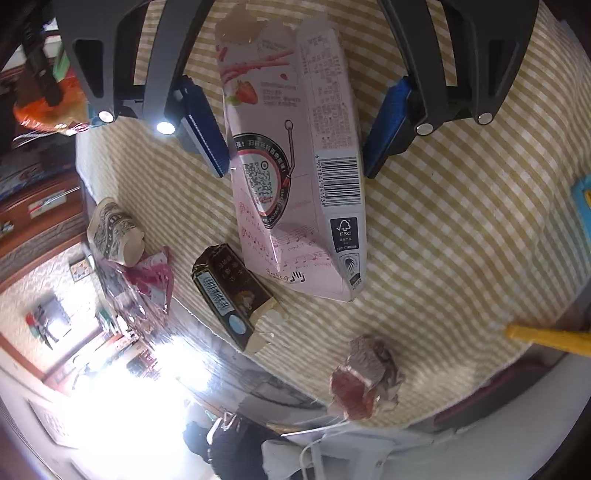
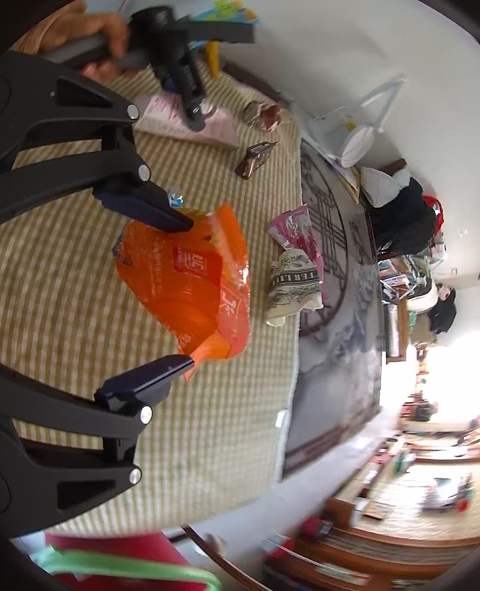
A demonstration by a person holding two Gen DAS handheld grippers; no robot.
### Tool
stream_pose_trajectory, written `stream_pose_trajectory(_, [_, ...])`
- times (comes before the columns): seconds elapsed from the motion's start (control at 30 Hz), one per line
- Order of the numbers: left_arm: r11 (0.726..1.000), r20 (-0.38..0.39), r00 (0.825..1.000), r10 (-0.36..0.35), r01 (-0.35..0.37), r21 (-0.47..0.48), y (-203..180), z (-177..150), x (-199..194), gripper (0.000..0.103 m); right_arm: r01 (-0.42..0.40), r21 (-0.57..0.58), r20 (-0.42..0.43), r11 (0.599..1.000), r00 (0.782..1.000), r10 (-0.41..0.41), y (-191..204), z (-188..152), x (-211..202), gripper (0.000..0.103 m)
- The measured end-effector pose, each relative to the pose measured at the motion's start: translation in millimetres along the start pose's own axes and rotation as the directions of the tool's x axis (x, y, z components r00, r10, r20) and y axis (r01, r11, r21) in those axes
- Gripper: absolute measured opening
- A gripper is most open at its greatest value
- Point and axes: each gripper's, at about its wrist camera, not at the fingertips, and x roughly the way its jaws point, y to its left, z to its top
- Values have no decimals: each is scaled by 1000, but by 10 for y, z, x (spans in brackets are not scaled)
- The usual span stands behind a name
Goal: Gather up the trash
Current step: 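Grasp the pink milk carton with the left tool while the right grasps the orange bag, then hold the pink carton and orange bag lifted above the table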
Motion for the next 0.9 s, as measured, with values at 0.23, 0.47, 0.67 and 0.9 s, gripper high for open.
stream_pose_trajectory(0.23, [999, 46, 999, 7, -9, 50, -93, -12, -68, 62, -15, 46, 15, 999, 1000, 14, -162, 9, -35, 67])
stream_pose_trajectory(0.47, [989, 177, 981, -86, 62, 135, -277, -82, -372, 62, -26, 54, 40, 998, 999, 24, -181, -5, -93, 68])
stream_pose_trajectory(0.67, [967, 215, 961, -172, 123, 221, -447, -163, -531, 62, -9, 23, 42, 1000, 999, 8, -114, -26, -79, 68])
stream_pose_trajectory(0.9, [968, 205, 959, -196, 156, 194, -430, -172, -547, 62, 7, 14, 27, 1000, 1000, -8, -83, -46, -15, 68])
